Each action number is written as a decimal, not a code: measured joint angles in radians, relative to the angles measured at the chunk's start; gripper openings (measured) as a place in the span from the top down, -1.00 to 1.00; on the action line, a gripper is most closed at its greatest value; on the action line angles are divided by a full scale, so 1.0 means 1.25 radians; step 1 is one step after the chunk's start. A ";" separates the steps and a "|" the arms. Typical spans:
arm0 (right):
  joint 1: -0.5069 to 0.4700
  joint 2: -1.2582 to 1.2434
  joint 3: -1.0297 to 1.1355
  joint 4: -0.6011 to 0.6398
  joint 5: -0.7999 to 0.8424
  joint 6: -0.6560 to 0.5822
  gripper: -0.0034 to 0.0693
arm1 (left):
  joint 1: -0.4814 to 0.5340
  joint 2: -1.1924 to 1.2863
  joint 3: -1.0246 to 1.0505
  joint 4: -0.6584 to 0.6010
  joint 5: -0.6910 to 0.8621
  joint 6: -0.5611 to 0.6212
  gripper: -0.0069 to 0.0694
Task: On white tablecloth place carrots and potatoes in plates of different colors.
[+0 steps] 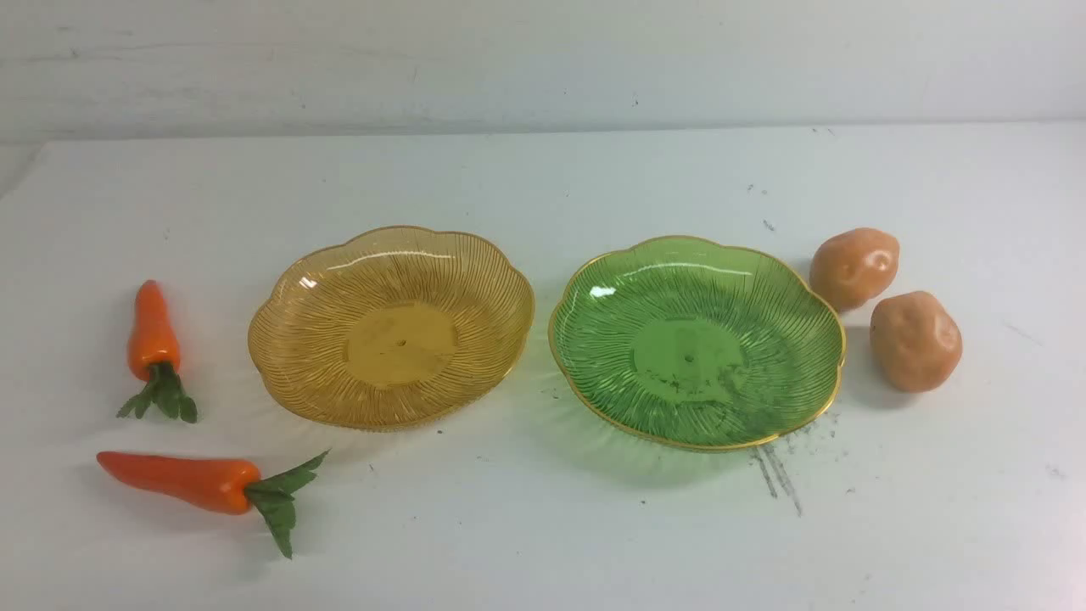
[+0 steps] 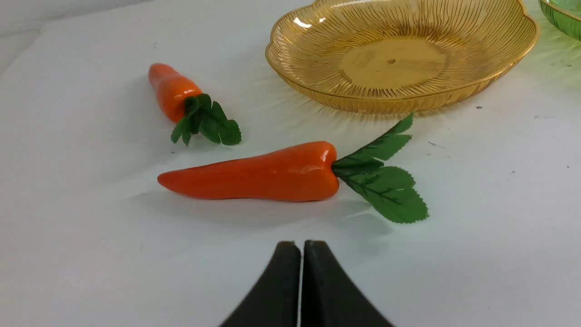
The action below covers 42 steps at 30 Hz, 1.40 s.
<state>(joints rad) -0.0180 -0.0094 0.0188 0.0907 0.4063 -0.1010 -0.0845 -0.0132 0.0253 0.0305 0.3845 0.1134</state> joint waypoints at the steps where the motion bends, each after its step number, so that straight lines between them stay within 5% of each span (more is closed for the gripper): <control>1: 0.000 0.000 0.000 0.000 0.000 0.000 0.93 | 0.000 0.000 0.000 0.000 0.000 0.000 0.83; 30: 0.000 0.000 0.000 0.000 0.000 0.000 0.93 | 0.000 0.000 0.000 0.003 -0.004 -0.002 0.83; 42: 0.000 0.000 0.000 -0.004 -0.002 0.000 0.93 | 0.000 0.000 0.002 -0.315 -0.213 -0.215 0.83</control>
<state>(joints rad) -0.0180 -0.0094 0.0188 0.0861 0.4035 -0.1010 -0.0845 -0.0132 0.0283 -0.3628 0.1182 -0.1550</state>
